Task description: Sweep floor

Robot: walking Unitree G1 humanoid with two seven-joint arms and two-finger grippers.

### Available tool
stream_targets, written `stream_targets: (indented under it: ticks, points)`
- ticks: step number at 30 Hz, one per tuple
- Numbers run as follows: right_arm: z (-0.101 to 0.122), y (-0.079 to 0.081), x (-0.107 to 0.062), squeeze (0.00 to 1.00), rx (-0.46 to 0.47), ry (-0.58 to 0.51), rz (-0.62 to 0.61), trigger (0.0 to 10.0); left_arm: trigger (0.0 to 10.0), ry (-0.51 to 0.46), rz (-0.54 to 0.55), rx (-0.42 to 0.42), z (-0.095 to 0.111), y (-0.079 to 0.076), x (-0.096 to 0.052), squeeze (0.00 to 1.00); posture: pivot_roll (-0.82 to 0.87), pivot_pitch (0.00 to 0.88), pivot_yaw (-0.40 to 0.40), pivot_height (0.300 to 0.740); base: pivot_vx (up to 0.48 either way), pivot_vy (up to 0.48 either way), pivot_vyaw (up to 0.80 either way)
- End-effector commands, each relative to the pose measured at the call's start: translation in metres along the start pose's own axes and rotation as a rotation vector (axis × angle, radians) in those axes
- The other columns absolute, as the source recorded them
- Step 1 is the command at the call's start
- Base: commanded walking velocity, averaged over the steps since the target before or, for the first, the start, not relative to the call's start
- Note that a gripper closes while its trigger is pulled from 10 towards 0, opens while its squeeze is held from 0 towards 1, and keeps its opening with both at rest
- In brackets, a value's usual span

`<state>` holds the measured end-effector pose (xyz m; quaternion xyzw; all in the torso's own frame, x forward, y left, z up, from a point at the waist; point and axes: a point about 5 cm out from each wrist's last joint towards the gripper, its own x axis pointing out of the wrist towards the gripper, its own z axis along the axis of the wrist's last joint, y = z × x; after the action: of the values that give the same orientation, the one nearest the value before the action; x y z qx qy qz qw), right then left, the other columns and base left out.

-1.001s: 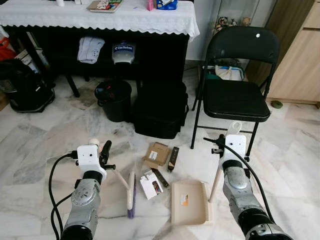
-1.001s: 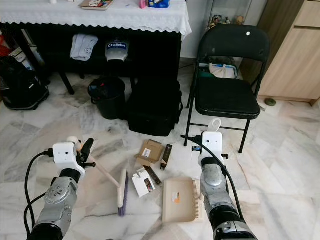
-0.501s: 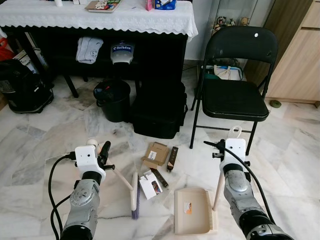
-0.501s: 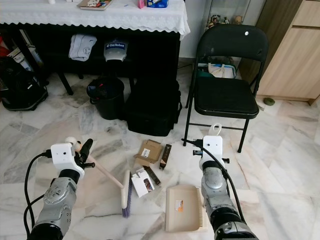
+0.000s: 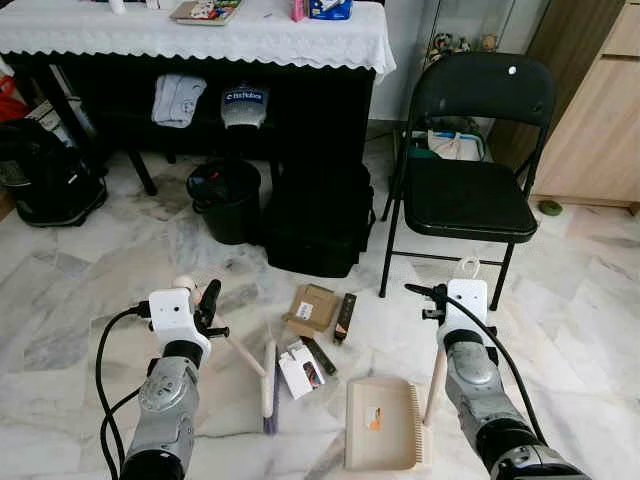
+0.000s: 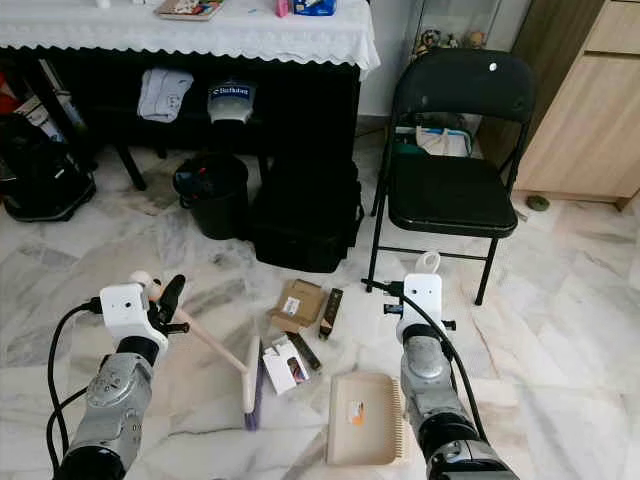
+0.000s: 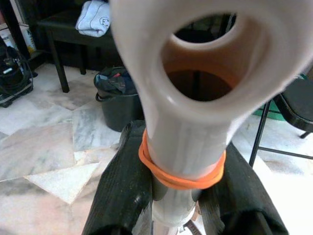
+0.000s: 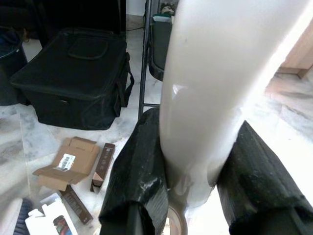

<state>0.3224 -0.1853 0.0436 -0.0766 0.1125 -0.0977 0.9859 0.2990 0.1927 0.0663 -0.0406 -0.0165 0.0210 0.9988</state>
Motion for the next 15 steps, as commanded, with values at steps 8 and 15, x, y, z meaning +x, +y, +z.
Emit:
stream_targets:
  ticks: [8,15]
  points:
    - [-0.0134,0.0073,-0.0022,0.0,0.04,0.122,0.03,10.0,10.0,-0.003,-0.014,-0.007,0.0029,0.0005,-0.0003,0.0,0.03,0.096,-0.002,0.74,0.0,0.0,0.0]
    - [-0.0137,0.0109,-0.0006,0.0,0.123,0.189,0.039,10.0,10.0,0.003,-0.022,-0.007,0.0023,-0.0003,-0.0005,0.0,0.03,0.093,-0.002,0.74,0.0,0.0,0.0]
